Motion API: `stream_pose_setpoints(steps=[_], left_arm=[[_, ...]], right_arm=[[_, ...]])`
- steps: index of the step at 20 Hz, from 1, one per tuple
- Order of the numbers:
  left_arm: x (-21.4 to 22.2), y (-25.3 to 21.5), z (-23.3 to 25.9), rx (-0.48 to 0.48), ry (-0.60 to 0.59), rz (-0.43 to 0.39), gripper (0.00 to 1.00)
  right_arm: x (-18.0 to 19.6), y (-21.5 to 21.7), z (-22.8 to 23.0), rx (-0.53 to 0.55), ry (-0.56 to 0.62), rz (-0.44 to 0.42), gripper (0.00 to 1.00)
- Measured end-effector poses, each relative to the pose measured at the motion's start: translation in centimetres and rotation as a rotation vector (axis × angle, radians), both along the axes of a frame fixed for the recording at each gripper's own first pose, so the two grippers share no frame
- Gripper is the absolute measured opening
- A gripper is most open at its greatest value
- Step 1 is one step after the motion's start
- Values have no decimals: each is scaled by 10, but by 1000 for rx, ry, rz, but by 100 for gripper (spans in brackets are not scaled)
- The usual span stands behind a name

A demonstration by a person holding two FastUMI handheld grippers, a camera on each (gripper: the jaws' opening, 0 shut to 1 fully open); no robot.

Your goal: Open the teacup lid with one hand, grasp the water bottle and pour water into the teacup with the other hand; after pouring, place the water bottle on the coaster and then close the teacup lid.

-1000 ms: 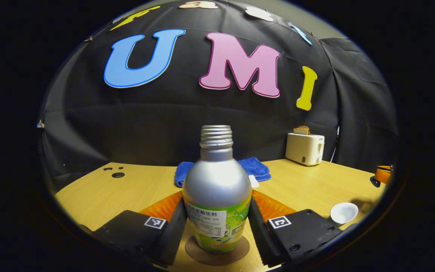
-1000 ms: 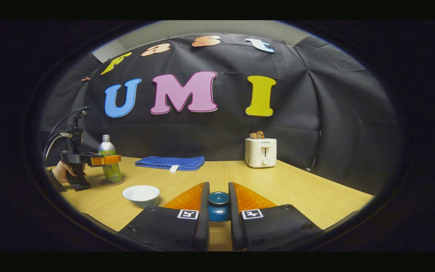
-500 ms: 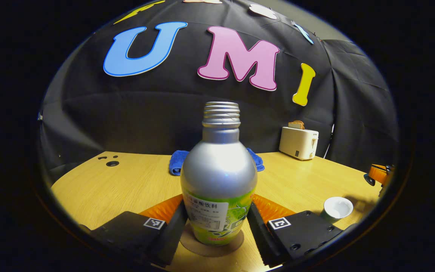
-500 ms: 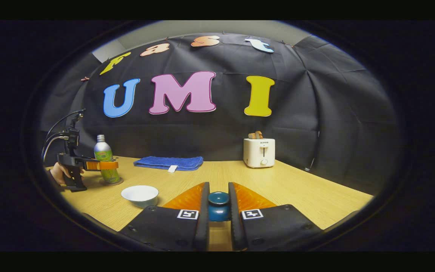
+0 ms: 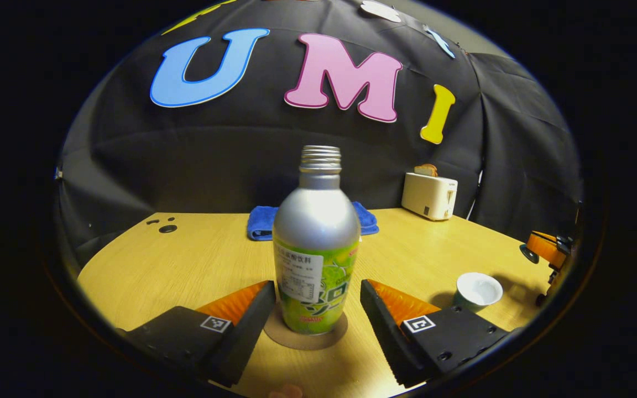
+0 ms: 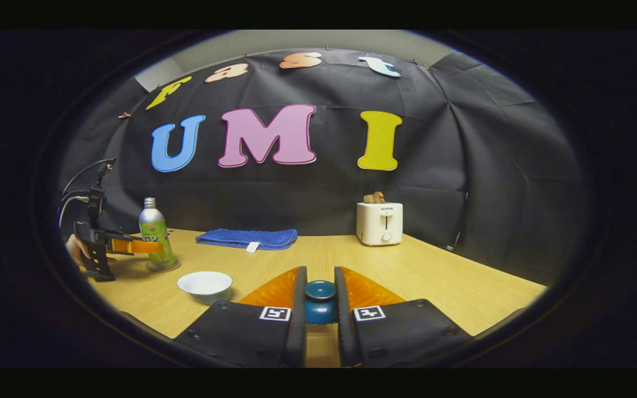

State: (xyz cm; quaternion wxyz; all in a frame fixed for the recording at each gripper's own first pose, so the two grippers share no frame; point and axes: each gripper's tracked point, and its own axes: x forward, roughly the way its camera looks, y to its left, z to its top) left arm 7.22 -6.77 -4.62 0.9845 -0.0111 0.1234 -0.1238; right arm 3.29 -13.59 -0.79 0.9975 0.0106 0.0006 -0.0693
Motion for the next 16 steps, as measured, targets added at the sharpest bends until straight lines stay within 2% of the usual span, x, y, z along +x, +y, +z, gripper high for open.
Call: stream_pose_setpoints(steps=[1, 2, 3, 7, 9, 12, 13, 16], left_arm=[[-3, 4, 0, 10, 3, 12, 97], [-7, 4, -1, 14, 7, 12, 97], [-10, 6, -1, 15, 8, 16, 97], [-24, 16, 4, 32, -20, 52, 97], [-29, 22, 13, 14, -60, 84, 97], [-40, 31, 27, 3, -114, 141, 97], [-42, 30, 30, -7, -132, 145, 97], [-47, 33, 37, -29, -164, 175, 97]], right_arm=[[0, 0, 0, 0, 0, 0, 31], [0, 0, 0, 0, 0, 0, 27], [0, 0, 0, 0, 0, 0, 31], [1, 0, 0, 1, -3, 1, 31], [5, 11, 0, 2, 0, 39, 31], [17, 41, 1, -4, 5, 102, 22], [22, 56, 3, -7, 7, 136, 27], [37, 102, 14, 0, 11, 232, 29]])
